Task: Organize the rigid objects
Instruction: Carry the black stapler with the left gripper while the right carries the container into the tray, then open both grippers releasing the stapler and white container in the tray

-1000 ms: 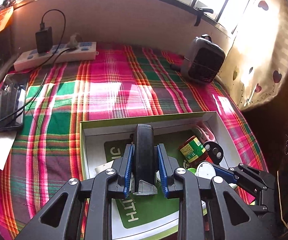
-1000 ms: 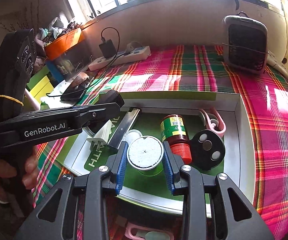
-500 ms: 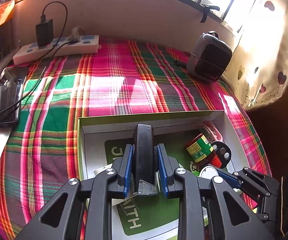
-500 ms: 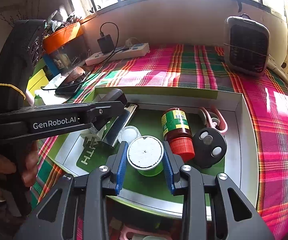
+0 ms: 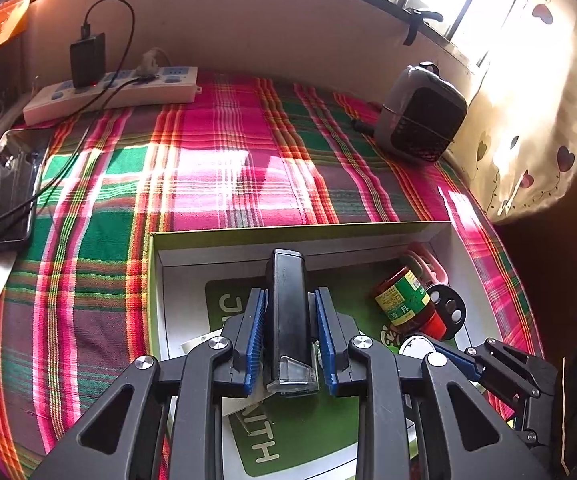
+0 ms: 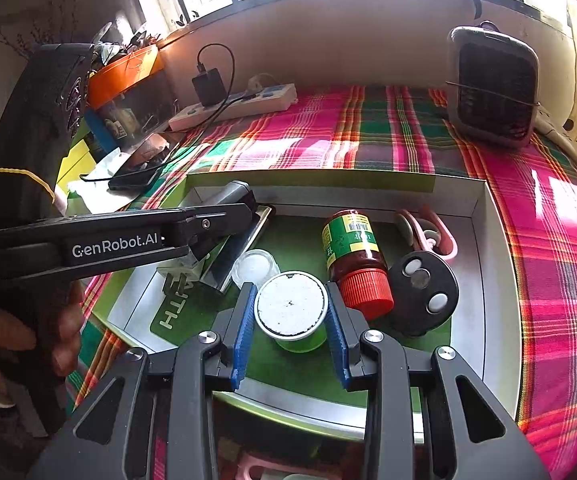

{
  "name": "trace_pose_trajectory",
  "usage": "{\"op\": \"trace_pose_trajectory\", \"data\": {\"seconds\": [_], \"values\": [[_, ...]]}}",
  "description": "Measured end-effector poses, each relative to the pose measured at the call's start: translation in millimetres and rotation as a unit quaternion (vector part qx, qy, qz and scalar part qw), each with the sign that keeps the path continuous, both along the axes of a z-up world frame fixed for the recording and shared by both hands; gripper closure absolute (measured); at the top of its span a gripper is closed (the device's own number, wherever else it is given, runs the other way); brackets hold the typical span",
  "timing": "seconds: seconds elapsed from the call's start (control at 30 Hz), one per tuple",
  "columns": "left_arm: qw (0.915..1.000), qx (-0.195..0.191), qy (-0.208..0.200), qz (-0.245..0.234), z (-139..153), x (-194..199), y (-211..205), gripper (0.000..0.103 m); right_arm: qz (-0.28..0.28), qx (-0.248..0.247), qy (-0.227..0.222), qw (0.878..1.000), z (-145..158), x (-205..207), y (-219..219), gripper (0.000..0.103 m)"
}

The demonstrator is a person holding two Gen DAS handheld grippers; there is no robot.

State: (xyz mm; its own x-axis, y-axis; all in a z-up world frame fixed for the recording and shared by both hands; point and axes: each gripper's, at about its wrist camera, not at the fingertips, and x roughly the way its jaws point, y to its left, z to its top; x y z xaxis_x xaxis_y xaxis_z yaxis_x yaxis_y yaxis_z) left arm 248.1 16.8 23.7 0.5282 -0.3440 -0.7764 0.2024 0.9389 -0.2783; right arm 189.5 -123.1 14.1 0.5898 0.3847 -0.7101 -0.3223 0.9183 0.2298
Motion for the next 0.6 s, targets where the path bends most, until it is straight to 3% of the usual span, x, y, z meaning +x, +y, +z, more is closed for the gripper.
{"op": "trace_pose_trajectory", "data": {"seconds": [0.4,0.6], "values": [[0.9999,-0.004,0.005,0.01,-1.0,-3.1,5.4,0.072,-0.002,-0.002,-0.001,1.0,1.7,-2.6,-0.1,0.068],[0.9999,0.0,0.003,0.013,0.6,-7.5,5.9,0.071,-0.006,0.001,-0.002,1.0,2.4,-3.9,-1.9,0.061]]}}
